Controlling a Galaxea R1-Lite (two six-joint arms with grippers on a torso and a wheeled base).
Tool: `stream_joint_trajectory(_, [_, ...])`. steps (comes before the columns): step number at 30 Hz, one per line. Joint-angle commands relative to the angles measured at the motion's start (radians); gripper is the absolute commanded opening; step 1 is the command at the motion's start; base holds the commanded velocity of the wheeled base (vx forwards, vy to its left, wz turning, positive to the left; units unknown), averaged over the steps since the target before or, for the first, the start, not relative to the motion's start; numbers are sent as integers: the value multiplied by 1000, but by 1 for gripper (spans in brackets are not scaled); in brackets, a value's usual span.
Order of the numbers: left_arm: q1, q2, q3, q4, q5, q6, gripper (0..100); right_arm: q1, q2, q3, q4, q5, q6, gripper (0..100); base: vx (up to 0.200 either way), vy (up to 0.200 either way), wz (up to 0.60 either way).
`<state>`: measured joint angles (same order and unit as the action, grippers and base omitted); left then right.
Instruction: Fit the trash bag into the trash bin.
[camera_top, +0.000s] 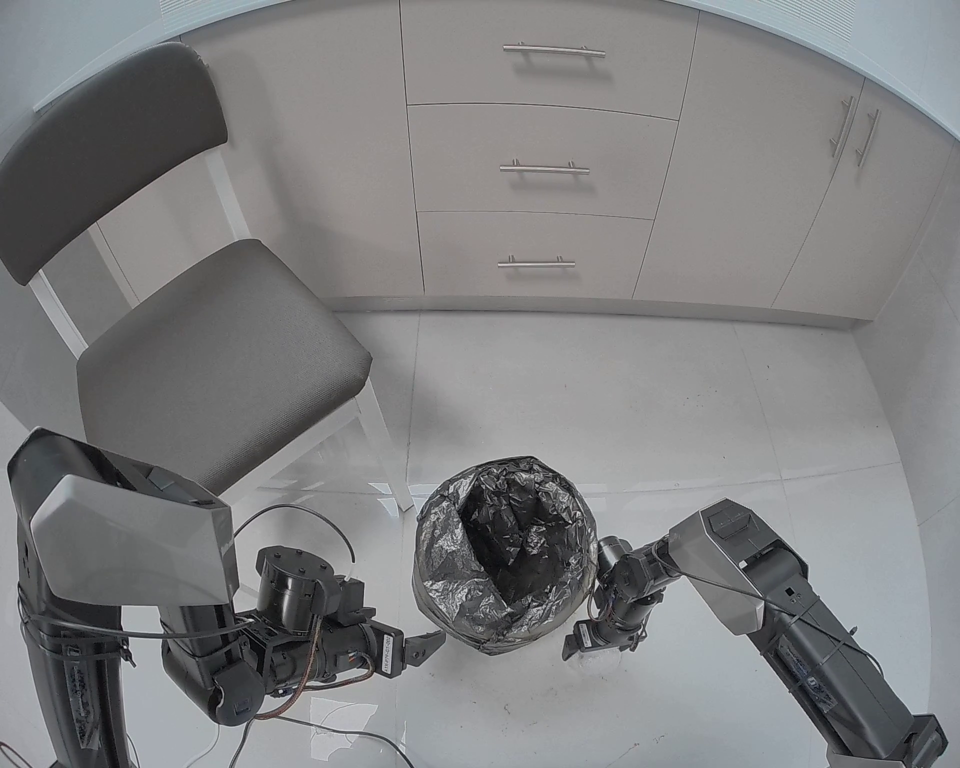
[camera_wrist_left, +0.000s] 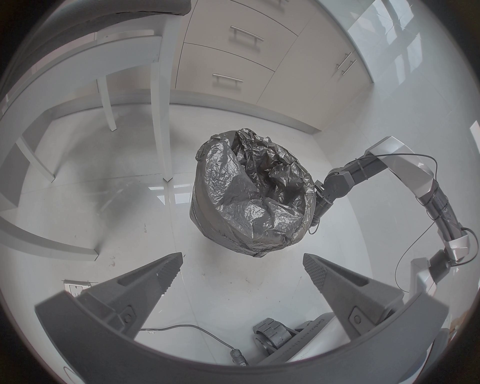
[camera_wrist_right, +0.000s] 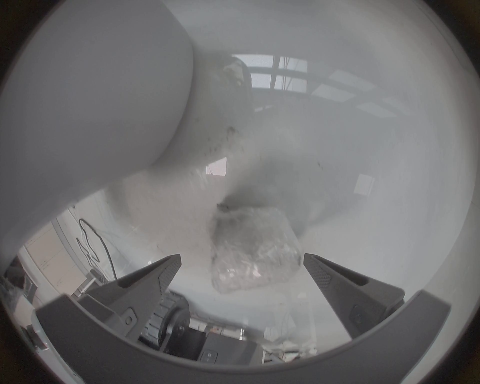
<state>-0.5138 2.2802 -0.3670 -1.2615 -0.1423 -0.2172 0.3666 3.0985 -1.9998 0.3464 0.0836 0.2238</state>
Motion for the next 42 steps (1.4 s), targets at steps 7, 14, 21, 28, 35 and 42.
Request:
stream_joint_trajectory(7, [0, 28, 11, -65, 1, -4, 100, 18, 1, 0, -165, -59, -11, 100, 0, 0, 0])
stream_joint_trajectory(14, [0, 28, 11, -65, 1, -4, 100, 12, 1, 0, -136, -67, -12, 100, 0, 0, 0])
stream_joint_trajectory(21, [0, 31, 10, -65, 1, -5, 100, 12, 1, 0, -47, -81, -23, 100, 0, 0, 0])
stream_joint_trajectory(28, [0, 30, 10, -65, 1, -5, 100, 17, 1, 0, -50, -79, -23, 100, 0, 0, 0])
stream_joint_trajectory(35, [0, 30, 10, -65, 0, -5, 100, 25, 1, 0, -50, -77, -35, 100, 0, 0, 0])
stream_joint_trajectory(42, [0, 31, 8, -65, 0, -5, 100, 25, 1, 0, -52, -77, -38, 100, 0, 0, 0])
